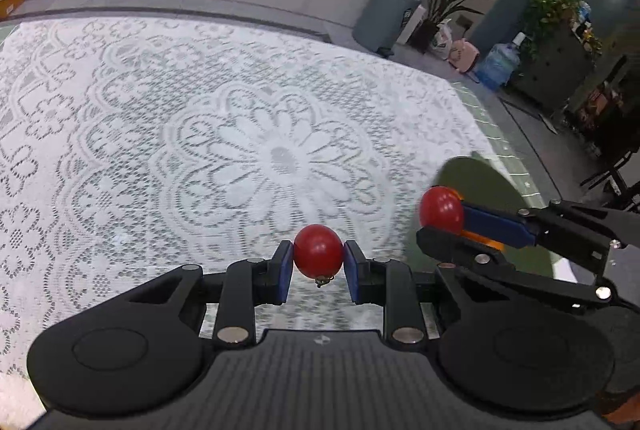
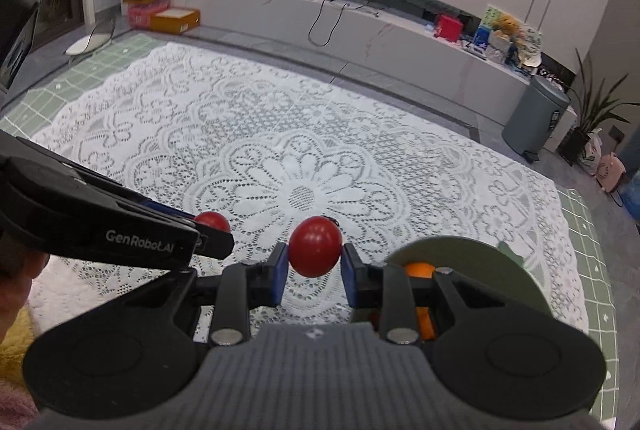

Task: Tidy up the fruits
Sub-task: 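Carry both red tomatoes over the green colander and lower them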

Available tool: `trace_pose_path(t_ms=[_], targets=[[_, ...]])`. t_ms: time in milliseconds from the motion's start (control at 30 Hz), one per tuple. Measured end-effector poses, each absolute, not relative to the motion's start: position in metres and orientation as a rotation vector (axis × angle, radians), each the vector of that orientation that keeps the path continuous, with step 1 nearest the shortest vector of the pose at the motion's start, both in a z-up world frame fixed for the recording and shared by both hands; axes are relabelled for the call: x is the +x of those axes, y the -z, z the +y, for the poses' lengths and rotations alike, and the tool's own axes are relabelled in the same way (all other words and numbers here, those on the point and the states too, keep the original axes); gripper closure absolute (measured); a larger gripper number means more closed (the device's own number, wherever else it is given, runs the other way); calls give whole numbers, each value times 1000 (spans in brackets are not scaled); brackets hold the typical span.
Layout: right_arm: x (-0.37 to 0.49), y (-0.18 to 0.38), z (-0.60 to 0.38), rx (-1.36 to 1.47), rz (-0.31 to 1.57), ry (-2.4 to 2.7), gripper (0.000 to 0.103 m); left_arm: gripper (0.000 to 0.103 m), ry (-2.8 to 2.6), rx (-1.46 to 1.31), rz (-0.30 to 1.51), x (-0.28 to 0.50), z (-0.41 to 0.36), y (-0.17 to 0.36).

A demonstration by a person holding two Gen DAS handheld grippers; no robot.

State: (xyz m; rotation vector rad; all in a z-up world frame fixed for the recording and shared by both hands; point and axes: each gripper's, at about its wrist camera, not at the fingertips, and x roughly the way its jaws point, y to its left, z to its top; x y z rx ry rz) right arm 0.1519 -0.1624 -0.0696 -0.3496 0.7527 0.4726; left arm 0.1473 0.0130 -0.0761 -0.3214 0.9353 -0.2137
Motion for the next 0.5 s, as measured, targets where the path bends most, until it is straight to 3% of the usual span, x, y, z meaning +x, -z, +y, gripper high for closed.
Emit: trace_pose_path(t_ms=[500], targets=[[131,52,-226,-268,701,-374,78,73,335,-231,876,139,-51,41]])
